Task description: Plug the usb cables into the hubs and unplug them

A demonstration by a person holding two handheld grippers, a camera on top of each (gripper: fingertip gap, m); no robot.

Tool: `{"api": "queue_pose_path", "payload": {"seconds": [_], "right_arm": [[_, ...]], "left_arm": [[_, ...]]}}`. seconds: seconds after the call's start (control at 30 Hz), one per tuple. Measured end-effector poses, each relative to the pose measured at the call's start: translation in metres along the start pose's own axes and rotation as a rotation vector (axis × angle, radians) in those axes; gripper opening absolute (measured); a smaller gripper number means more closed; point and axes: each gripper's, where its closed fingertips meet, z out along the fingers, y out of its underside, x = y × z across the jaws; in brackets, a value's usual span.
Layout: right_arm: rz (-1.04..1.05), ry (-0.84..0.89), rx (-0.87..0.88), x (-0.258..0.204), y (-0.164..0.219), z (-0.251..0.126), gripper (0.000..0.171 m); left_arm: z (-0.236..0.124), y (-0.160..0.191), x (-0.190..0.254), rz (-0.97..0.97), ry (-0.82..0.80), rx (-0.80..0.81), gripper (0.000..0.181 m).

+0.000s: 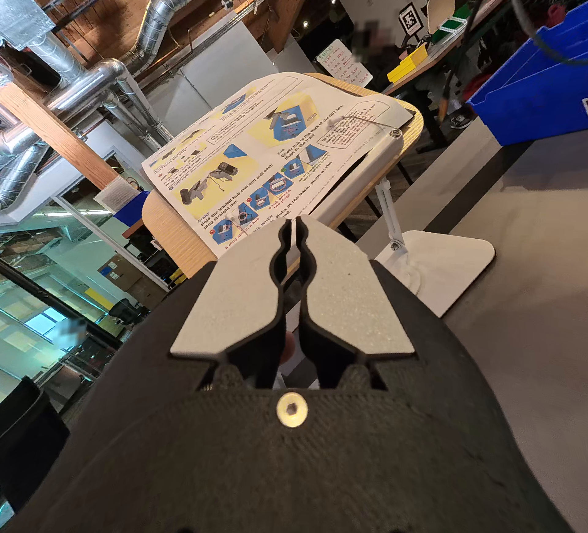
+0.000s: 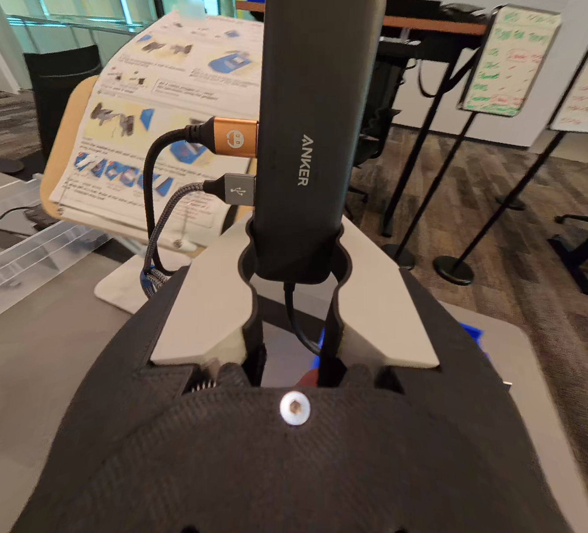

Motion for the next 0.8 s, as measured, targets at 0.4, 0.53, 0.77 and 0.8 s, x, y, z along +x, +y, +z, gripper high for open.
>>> {"api": "queue_pose_path", "payload": {"seconds": [0.4,0.53,0.77,0.8], "right_arm": [[-0.209,0.345,-0.214,0.152,0.028,0.016,0.042],[-0.232,0.385,-0.328,0.178,0.084,0.031,0.042],[-0.305,0.352,-0.555,0.187,0.167,0.049,0.043],[-0.323,0.345,-0.596,0.187,0.179,0.051,0.043]], "left_arm": [[0.001,0.003,0.004,-0.001,0.01,-0.008,0.002],[0.002,0.008,0.004,-0.003,0.01,-0.019,0.002],[0.004,0.012,0.011,0.0,0.026,-0.025,0.002],[0.005,0.012,0.013,0.0,0.03,-0.027,0.002]]}}
